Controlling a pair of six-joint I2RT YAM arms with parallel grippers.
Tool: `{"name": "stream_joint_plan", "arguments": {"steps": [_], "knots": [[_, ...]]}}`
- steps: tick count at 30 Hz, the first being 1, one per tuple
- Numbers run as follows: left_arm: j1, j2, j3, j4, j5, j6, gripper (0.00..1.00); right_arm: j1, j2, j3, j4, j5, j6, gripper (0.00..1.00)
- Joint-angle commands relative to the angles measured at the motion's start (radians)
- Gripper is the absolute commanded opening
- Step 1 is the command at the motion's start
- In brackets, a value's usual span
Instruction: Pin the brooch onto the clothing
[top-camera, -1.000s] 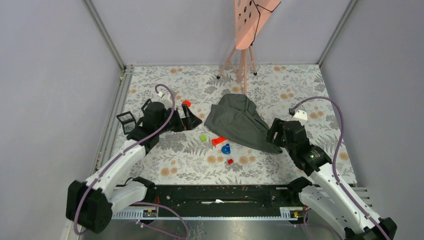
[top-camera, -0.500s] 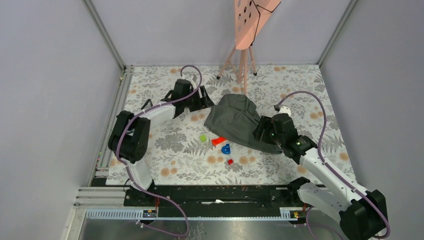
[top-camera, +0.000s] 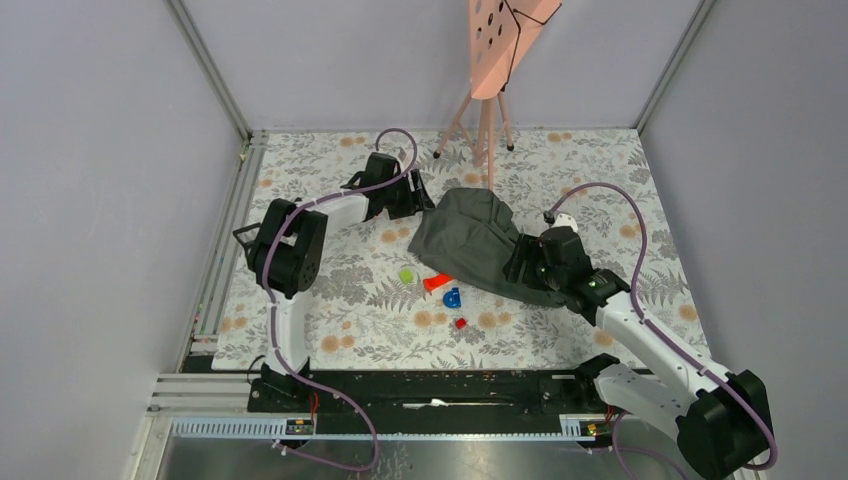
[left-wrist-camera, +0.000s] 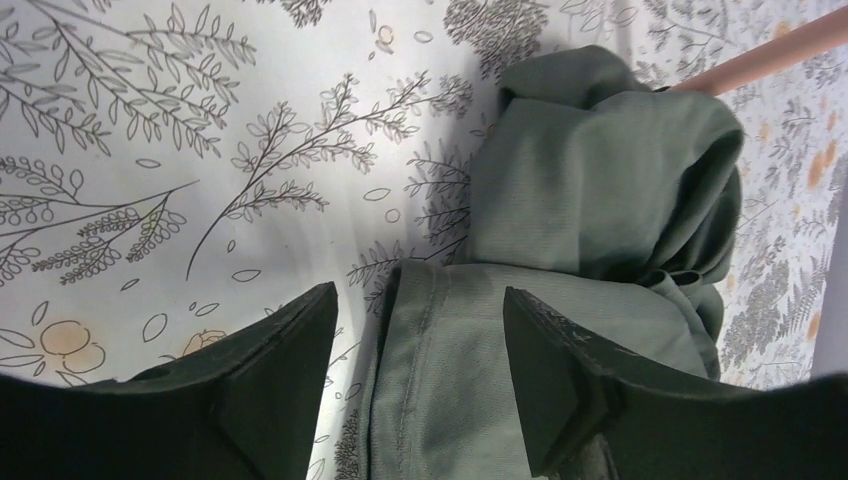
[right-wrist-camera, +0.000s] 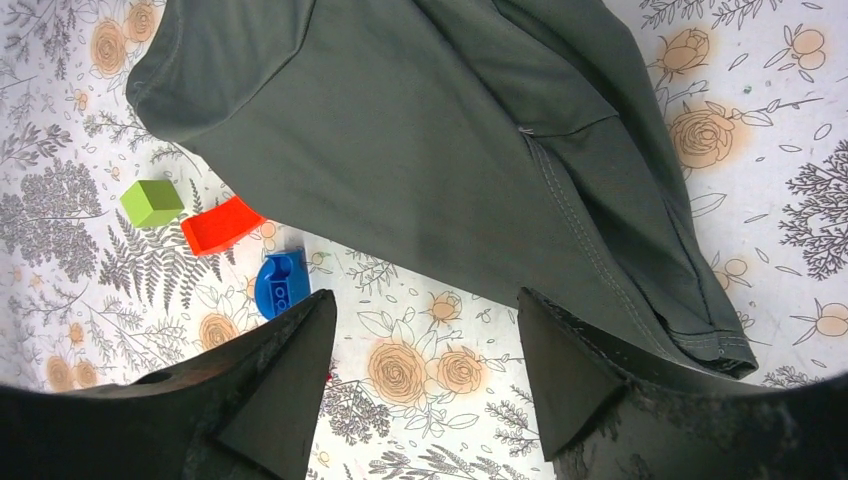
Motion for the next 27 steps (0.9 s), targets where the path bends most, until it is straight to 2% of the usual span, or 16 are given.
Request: {"name": "stream_joint_plan", "arguments": {"steps": [1, 5, 9, 11, 12, 15, 19, 23, 27], "knots": [[-0.005, 0.021, 0.047, 0.004, -0.013, 0.0, 0.64, 0.0, -0.013, 0.02, 0.044, -0.041, 0.019, 0.73], [-0.009, 0.056, 0.068, 0.011, 0.003, -0.003, 0.59, 0.001, -0.029, 0.002, 0.045, -0.052, 0.026, 0.73], [-0.011, 0.06, 0.071, 0.038, 0.03, -0.008, 0.25, 0.0, -0.044, 0.004, 0.015, -0.027, 0.022, 0.73], [-0.009, 0.015, 0.033, 0.088, 0.032, -0.009, 0.05, 0.0, -0.058, 0.01, -0.004, -0.017, 0.018, 0.73], [-0.009, -0.026, -0.023, 0.147, 0.024, -0.015, 0.0, 0.0, -0.066, 0.012, -0.01, -0.013, 0.016, 0.72], [-0.008, -0.184, -0.152, 0.242, -0.017, -0.038, 0.0, 0.0, -0.097, 0.018, -0.03, 0.008, 0.005, 0.73], [-0.008, -0.414, -0.273, 0.215, -0.048, -0.056, 0.0, 0.0, -0.112, 0.023, -0.052, 0.05, -0.013, 0.72], [-0.009, -0.663, -0.446, 0.211, -0.01, -0.068, 0.0, 0.0, -0.107, 0.016, -0.057, 0.068, -0.02, 0.73], [-0.011, -0.868, -0.599, 0.179, 0.111, -0.055, 0.0, 0.0, -0.101, 0.002, -0.051, 0.063, -0.017, 0.73]]}}
